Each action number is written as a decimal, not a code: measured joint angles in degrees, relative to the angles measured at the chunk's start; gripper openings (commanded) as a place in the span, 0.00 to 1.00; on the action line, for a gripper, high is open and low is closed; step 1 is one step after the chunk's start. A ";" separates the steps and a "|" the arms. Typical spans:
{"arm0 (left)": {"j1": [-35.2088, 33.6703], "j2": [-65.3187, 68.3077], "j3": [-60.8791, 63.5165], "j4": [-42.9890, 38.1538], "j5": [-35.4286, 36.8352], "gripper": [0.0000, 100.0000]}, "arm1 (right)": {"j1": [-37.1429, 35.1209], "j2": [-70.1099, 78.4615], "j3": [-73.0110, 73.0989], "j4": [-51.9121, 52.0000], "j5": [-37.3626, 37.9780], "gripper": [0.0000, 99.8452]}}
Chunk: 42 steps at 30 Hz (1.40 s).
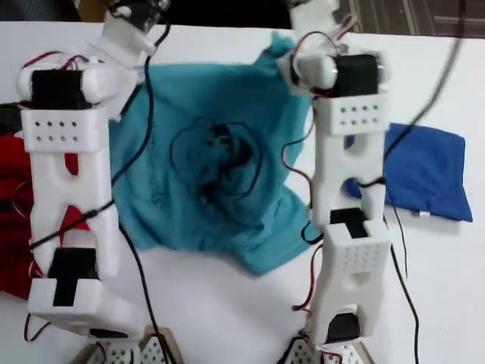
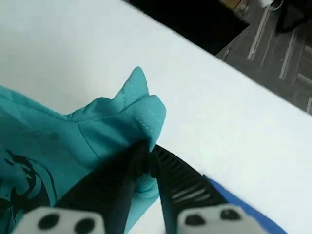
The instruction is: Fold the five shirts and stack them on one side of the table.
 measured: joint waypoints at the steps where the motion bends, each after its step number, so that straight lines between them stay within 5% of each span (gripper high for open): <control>1: -0.09 0.00 -1.41 0.00 0.44 0.03 | 0.26 -0.09 -1.41 0.00 0.00 0.02; 14: 0.09 -0.09 -15.56 0.44 1.58 0.03 | 0.79 -11.69 -5.36 -4.04 0.00 0.02; 21: 0.00 0.18 -11.78 10.64 0.53 0.03 | -2.46 -14.42 0.62 1.41 0.00 0.02; 31: -6.86 0.70 23.30 10.37 -8.88 0.03 | -12.31 -30.77 49.58 0.09 0.00 0.02; 42: -9.32 0.79 56.18 -2.64 -10.99 0.03 | -17.32 -52.66 111.47 -23.38 0.00 0.02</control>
